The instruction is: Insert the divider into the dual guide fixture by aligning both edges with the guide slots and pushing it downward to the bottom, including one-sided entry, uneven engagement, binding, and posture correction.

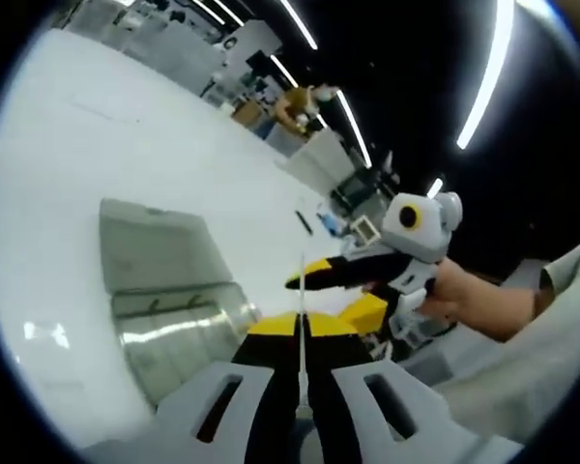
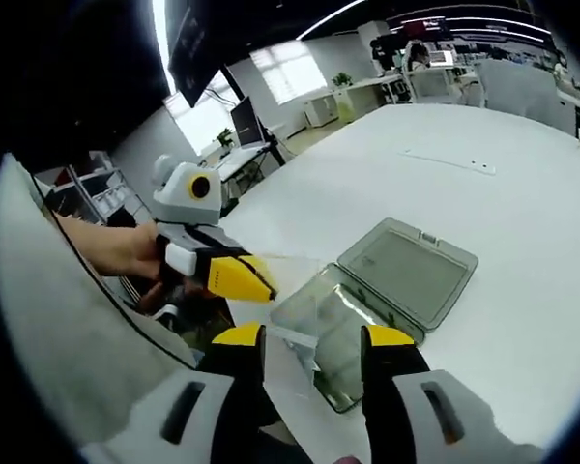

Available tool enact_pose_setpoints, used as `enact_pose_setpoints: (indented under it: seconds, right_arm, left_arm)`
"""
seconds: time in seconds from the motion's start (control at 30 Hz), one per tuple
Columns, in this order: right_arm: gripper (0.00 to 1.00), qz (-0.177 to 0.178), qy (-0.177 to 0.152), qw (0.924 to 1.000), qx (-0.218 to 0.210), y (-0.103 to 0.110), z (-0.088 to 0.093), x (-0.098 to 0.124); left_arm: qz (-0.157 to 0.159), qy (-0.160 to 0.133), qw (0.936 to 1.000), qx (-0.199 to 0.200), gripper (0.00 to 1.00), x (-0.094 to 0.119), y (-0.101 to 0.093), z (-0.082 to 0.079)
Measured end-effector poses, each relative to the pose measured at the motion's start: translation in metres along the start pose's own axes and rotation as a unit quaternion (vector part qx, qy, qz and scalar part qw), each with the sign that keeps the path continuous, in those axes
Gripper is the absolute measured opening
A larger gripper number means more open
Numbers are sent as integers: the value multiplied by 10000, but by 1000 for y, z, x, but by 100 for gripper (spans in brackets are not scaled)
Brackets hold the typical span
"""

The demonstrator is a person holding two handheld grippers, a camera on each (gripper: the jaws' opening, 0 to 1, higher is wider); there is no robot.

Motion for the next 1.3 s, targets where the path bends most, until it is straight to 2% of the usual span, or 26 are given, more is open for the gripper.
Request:
enact_pose_setpoints:
  seconds: [0.3,0.67,1.3]
  right_arm:
    - [36,-306,28,9995,21,1,3,2]
    - [34,-461,12,9989,-49,-2,5,5]
    - [33,-1111,-285,9932,-215,1,-4,12]
  left_arm:
    - [200,41,9997,-140,0,6,-2,-4]
    - [348,109,9989,-309,0,9,-5,-9]
    - [776,169,9951,-596,0,15,-13,-23]
Point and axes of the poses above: the point that each gripper's makers call its tool centre point, and the gripper's own axes: x roughly backward along the fingers, y roughly to its left, z roughly out of its underside, the point moved 8 cm from there along x, roughly backward along the fingers, and after that the axes turned 5 degrees about y, right-handed, at the moved point
